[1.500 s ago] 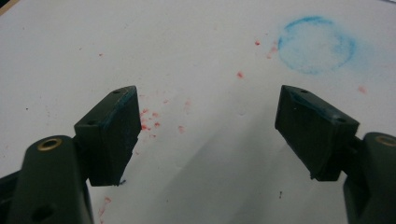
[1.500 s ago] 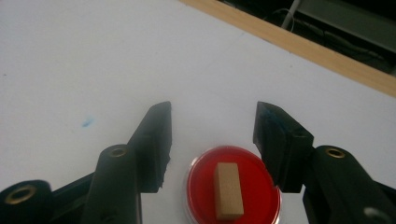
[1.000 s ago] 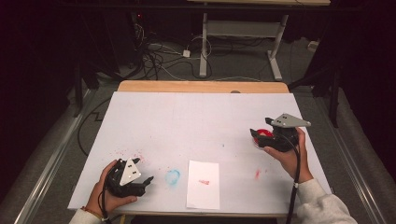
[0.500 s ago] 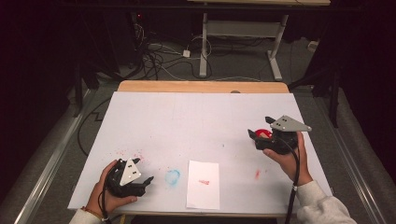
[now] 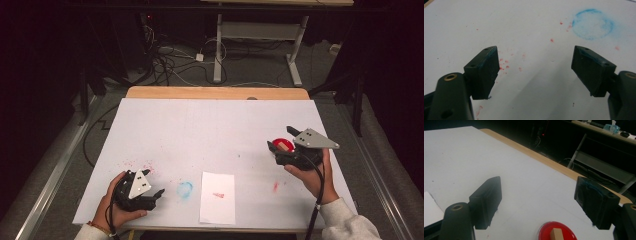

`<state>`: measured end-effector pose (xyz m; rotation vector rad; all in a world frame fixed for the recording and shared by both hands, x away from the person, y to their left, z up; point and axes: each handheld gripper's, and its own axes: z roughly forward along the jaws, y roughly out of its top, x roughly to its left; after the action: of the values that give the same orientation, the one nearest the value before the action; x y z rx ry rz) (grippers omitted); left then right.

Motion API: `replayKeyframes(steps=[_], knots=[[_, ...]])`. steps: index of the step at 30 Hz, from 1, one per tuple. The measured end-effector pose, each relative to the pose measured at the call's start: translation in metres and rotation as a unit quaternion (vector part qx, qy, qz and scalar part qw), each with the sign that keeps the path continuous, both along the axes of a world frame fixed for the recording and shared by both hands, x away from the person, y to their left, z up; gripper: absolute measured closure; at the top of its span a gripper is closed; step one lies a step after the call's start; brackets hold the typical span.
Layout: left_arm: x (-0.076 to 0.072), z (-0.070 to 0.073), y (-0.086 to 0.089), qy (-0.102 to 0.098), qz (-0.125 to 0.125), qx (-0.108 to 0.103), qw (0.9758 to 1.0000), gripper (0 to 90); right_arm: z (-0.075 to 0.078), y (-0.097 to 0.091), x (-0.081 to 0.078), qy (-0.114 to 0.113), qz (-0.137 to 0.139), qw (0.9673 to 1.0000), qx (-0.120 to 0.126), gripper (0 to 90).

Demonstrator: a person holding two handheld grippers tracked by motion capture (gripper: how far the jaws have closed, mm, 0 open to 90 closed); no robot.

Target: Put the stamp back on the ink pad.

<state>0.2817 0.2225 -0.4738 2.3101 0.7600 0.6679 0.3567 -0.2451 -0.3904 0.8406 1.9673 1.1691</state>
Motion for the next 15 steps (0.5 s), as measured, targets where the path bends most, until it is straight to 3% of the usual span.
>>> replayKeyframes(steps=[15], knots=[[0.0, 0.0, 0.0, 0.0, 0.0, 0.001, 1.0, 21.6, 0.005, -0.007, -0.022, -0.014, 0.006, 0.9999, -0.007, 23.4]])
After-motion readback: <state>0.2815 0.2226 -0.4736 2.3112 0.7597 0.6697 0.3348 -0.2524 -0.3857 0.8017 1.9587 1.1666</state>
